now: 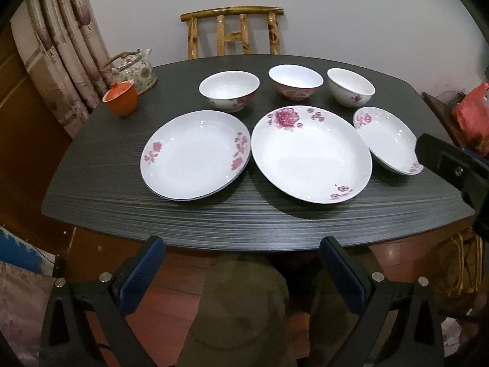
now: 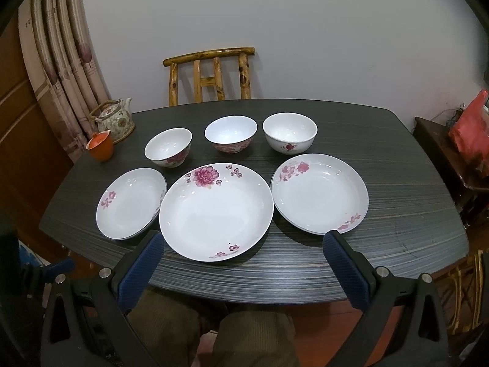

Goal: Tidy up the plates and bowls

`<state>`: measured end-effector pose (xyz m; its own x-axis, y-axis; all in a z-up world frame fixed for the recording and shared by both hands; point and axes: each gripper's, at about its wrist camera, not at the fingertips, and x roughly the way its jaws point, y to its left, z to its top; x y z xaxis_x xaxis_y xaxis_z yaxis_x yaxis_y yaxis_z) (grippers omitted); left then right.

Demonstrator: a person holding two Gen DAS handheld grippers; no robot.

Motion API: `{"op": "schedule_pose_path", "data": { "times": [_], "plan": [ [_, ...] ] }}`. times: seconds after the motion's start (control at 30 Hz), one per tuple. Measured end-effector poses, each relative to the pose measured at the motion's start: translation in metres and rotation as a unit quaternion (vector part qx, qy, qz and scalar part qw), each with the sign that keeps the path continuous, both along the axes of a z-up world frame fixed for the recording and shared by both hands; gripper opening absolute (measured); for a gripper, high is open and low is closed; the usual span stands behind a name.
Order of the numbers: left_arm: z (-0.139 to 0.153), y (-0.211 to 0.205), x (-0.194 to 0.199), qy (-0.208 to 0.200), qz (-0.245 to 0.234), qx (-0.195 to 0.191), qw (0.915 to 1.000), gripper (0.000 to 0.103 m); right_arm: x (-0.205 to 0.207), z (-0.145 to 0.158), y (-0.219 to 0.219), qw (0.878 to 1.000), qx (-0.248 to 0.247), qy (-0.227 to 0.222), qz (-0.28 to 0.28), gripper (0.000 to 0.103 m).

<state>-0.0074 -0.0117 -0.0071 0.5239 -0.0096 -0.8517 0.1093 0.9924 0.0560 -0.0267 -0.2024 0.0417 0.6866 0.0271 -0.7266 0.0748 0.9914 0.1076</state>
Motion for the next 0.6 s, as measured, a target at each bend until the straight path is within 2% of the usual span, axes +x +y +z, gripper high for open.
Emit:
{"op": "schedule_pose_path", "data": {
  "times": [0.23,0.6],
  "plan": [
    [-0.0065,0.0055,0.0048,0.021,0.009,-0.005,0.9997,0.103,0.0021,-0.0001,0.0016,1.0,0.001,0.0,0.004,0.103],
    [-0.0062,0.0071,0.0056,0.017,0.013,-0.004,0.9998,0.103,0.003,-0.0004,0.0043,1.0,0.001,0.002,0.007,0.103]
  ]
}}
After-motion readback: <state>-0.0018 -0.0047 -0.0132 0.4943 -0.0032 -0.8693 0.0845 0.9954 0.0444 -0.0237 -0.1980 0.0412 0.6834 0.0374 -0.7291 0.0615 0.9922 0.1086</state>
